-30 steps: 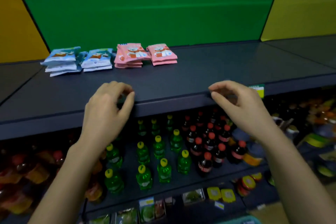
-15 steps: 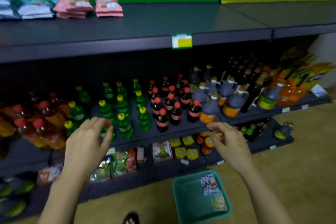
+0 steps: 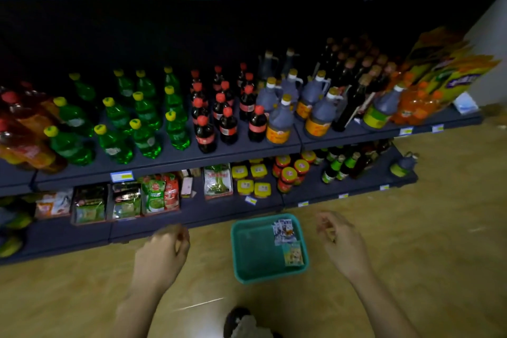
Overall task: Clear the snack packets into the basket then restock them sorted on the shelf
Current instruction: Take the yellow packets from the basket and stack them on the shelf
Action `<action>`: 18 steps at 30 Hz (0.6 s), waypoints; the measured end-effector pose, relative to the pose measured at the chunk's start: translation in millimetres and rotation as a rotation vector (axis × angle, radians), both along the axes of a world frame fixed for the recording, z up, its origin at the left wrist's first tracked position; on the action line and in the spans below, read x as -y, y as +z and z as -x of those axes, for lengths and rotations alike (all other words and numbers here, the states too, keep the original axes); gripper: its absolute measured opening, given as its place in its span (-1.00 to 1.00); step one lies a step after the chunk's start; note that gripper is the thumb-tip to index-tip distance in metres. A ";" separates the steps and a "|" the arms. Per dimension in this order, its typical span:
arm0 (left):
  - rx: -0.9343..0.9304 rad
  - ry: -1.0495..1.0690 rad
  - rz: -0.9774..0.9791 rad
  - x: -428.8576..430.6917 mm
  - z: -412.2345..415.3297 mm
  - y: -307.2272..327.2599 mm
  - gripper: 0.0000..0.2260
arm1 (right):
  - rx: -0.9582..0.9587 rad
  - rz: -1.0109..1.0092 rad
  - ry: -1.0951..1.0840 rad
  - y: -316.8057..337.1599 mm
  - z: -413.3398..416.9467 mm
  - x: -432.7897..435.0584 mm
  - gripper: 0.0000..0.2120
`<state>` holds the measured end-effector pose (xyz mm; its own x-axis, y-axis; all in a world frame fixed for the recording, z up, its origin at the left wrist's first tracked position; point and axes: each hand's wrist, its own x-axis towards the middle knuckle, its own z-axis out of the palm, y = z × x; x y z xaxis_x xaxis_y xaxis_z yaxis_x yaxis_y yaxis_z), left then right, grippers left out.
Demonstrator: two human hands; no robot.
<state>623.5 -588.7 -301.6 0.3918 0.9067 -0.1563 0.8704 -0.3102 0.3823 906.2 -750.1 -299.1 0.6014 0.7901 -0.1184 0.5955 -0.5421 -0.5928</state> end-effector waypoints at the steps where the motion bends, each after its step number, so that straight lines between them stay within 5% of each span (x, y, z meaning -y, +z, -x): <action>1: -0.029 -0.010 0.026 2.6 -8.5 -9.8 -0.94 | -0.014 0.009 -0.008 -7.8 -6.5 3.3 -0.73; 10: -0.160 -0.042 0.126 42.7 -106.3 -76.9 -0.87 | -0.147 0.184 0.066 -70.7 -85.5 32.6 -0.74; 18: -0.303 -0.108 0.292 67.6 -193.7 -193.5 -0.78 | -0.185 0.411 0.119 -188.7 -149.3 27.1 -0.78</action>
